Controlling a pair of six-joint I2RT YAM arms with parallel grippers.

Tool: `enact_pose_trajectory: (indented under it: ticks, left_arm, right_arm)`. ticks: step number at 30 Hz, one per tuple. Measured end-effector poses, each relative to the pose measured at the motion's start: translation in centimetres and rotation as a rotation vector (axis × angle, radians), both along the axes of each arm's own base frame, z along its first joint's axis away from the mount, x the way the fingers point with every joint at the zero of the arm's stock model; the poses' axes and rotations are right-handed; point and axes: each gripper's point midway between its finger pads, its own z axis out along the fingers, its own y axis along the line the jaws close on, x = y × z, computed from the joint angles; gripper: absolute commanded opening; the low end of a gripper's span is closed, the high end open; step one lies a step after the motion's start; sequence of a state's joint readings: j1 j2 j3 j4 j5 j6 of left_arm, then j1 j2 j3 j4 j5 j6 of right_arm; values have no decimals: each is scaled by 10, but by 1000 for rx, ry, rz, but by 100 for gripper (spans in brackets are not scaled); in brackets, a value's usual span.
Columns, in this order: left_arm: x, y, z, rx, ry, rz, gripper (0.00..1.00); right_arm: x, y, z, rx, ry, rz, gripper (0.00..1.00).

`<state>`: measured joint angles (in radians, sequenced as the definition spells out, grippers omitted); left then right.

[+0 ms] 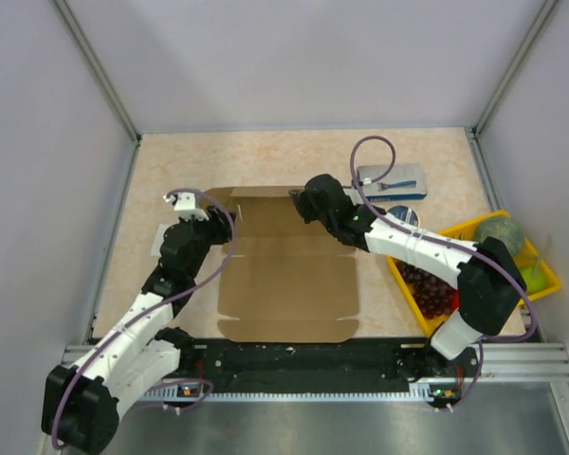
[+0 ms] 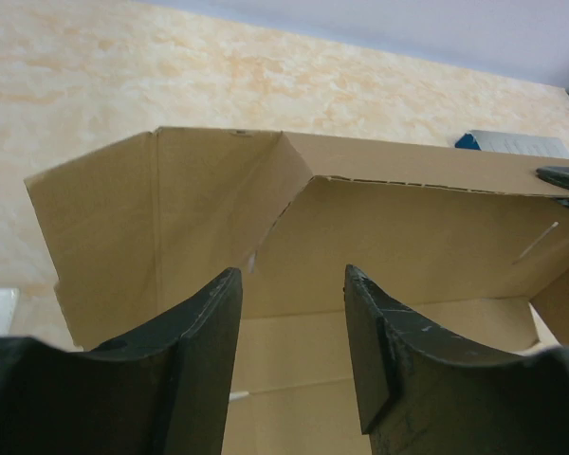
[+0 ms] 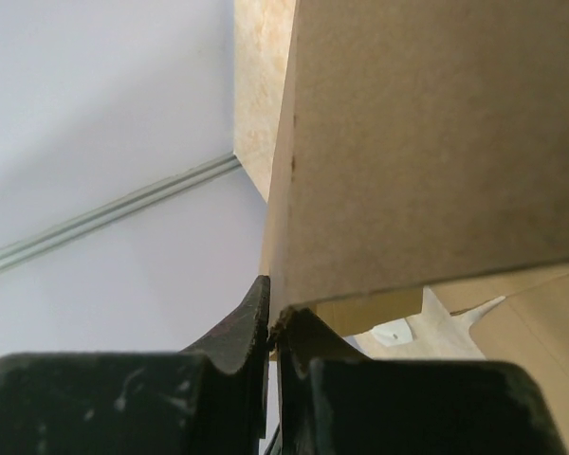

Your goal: Fold the paper box

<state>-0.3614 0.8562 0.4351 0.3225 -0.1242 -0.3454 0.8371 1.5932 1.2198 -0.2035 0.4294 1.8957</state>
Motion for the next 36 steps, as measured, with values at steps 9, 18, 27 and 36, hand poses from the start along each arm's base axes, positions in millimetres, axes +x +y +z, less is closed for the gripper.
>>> enact_pose_trajectory:
  ticks: [9,18,27,36]
  left_arm:
    - [-38,13,25,-96,93,-53,66]
    - [-34,14,39,-292,235,-159,56]
    - [-47,32,-19,-327,339,-16,49]
    - [-63,64,-117,-371,495,250,32]
  right_arm:
    - [1,2,-8,2,-88,38,0]
    - [-2,3,-11,-1,-151,85,0]
    - [-7,-2,-12,-20,-196,113,0]
    - [-8,3,-9,-11,-220,146,0]
